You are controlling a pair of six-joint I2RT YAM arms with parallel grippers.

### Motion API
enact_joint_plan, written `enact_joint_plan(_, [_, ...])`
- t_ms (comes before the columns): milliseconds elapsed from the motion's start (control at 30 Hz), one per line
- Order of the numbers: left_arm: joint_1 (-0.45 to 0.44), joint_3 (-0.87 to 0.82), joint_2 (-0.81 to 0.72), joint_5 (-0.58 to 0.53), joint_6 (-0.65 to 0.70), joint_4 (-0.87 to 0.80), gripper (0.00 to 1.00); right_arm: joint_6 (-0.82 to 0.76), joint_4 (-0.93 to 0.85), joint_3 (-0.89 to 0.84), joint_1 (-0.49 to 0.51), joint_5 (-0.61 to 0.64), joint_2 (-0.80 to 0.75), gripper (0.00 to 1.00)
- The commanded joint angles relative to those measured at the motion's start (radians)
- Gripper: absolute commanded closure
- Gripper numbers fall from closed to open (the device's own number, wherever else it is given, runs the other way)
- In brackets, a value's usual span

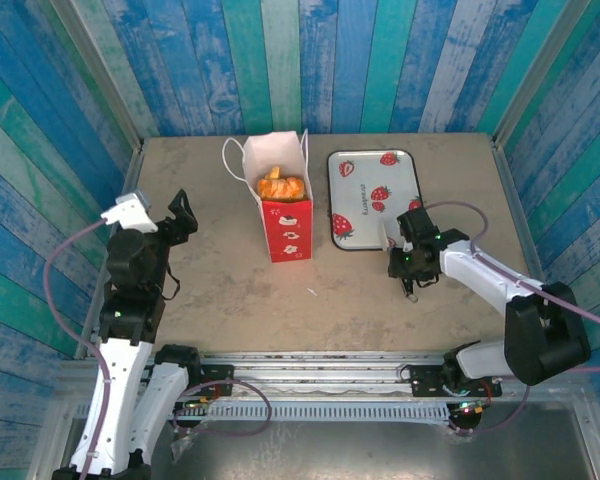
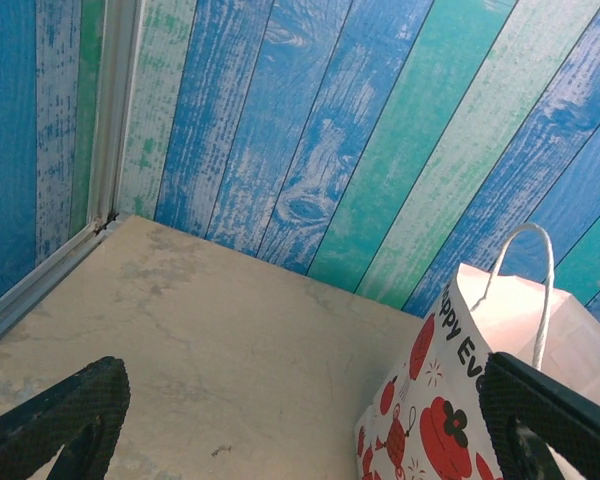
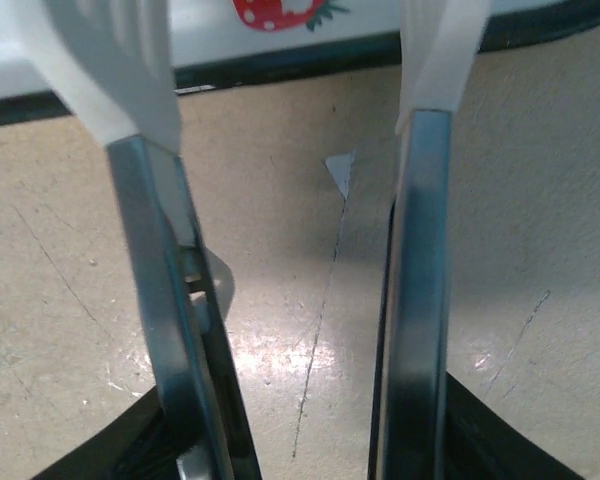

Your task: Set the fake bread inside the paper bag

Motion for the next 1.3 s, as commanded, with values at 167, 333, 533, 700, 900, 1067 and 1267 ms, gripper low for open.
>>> enact_joint_plan(167, [0.002, -0.021, -0.021, -0.043, 0.008, 0.039, 0.06, 0.016, 0.040, -0.040, 0.002, -0.040, 0.053, 0.41])
enact_joint_plan(333, [0.002, -0.021, -0.021, -0.044, 0.005, 0.044, 0.06, 0.016, 0.048, -0.040, 0.002, -0.042, 0.076, 0.39])
enact_joint_plan(533, [0.003, -0.033, -0.015, -0.046, -0.005, 0.052, 0.06, 0.008, 0.034, -0.021, 0.002, -0.043, 0.040, 0.31])
enact_joint_plan(700, [0.003, -0.039, -0.005, -0.045, -0.010, 0.057, 0.06, -0.008, -0.021, 0.031, 0.002, -0.025, 0.008, 0.22])
enact_joint_plan(900, [0.003, -0.054, 0.005, -0.046, -0.021, 0.067, 0.06, -0.032, -0.096, 0.114, -0.001, 0.030, -0.076, 0.17])
enact_joint_plan(1067, [0.003, -0.114, 0.011, -0.055, -0.057, 0.102, 0.06, -0.038, -0.096, 0.160, -0.018, 0.146, -0.196, 0.10])
enact_joint_plan(1267, [0.003, -0.228, 0.023, -0.126, -0.119, 0.186, 0.06, -0.102, -0.014, 0.138, -0.055, 0.335, -0.311, 0.00])
